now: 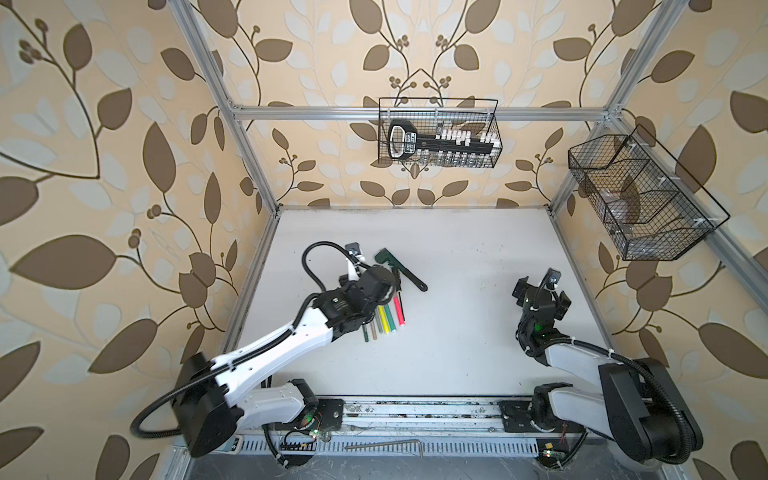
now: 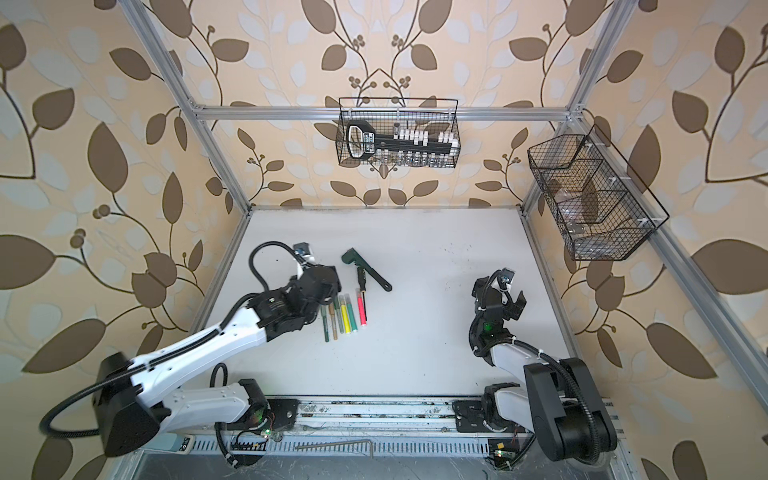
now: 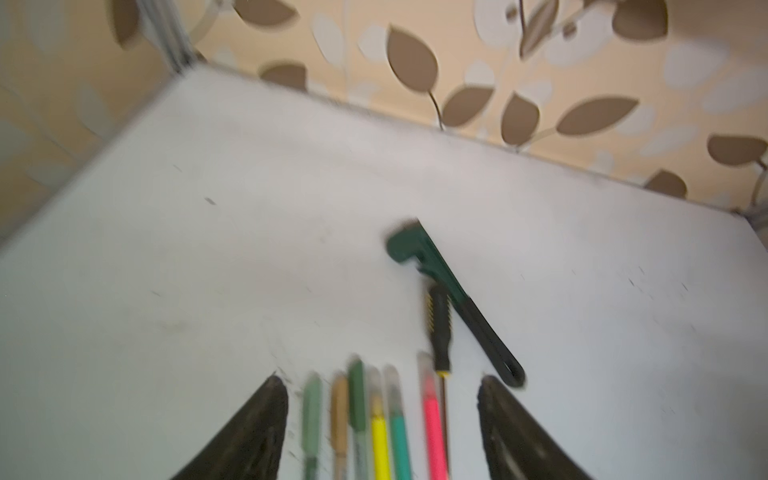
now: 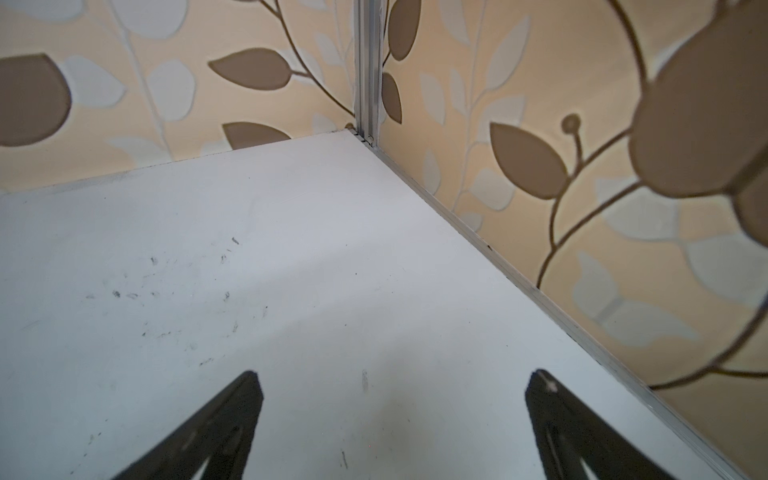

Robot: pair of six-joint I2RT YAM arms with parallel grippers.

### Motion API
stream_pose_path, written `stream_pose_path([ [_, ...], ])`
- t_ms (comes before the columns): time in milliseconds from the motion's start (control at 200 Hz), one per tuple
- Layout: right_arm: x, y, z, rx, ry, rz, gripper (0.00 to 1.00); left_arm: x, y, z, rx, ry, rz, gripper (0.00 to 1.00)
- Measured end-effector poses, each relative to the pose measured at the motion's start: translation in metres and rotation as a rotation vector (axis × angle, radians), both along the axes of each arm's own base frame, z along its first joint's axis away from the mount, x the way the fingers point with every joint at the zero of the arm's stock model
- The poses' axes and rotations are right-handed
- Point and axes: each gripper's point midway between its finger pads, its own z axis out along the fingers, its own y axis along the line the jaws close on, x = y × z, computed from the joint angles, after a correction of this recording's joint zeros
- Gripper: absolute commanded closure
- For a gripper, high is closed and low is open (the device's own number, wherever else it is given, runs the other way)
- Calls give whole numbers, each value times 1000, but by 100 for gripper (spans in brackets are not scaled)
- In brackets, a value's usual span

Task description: Insert the pens into the pen caps

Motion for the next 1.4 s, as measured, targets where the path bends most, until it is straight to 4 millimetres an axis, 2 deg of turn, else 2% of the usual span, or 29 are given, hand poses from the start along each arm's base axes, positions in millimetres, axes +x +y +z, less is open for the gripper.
stream_pose_path([
  [40, 3, 0, -3, 8, 5, 16, 0, 0, 34, 3, 43, -64, 99, 17],
  [80, 6, 4, -5, 11, 13, 45, 0, -3, 69, -6, 110, -101, 199, 16],
  [110, 11, 10, -7, 10, 20, 80, 0, -6, 92, -22, 170, -99, 262, 14],
  [155, 17, 19, -9, 7, 34, 135, 0, -13, 120, -57, 263, -46, 334, 11],
  [225, 24, 33, -10, 4, 42, 219, 0, -25, 146, -112, 389, 107, 370, 6],
  [255, 26, 38, -10, 5, 40, 247, 0, -29, 153, -129, 423, 161, 373, 5],
  [295, 29, 42, -8, 9, 28, 281, 0, -31, 160, -141, 455, 206, 379, 4],
  [395, 29, 46, -5, 18, -29, 343, 0, -19, 162, -144, 477, 206, 383, 1],
  [525, 23, 49, -15, 28, -16, 378, 0, -3, 154, -131, 448, 114, 354, 1],
  [610, 25, 53, -12, 27, -31, 395, 0, -3, 155, -126, 421, 49, 349, 1],
  [780, 26, 57, -9, 17, -41, 412, 0, 0, 170, -125, 384, 5, 379, 1],
  [840, 27, 58, -8, 16, -44, 414, 0, 7, 175, -130, 360, -6, 372, 1],
  [900, 27, 58, -8, 16, -45, 414, 0, 12, 176, -143, 355, 26, 340, 1],
  [970, 27, 58, -8, 16, -44, 415, 0, 21, 169, -156, 345, 74, 271, 1],
  [1050, 27, 58, -8, 14, -44, 415, 0, 38, 163, -158, 306, 73, 210, 1],
  [1115, 27, 58, -8, 14, -44, 415, 0, 50, 166, -163, 281, 77, 191, 1],
  [1205, 27, 58, -7, 14, -44, 415, 0, 51, 170, -168, 260, 99, 179, 1],
  [1399, 27, 58, -8, 14, -44, 416, 0, 51, 164, -174, 242, 118, 138, 1],
])
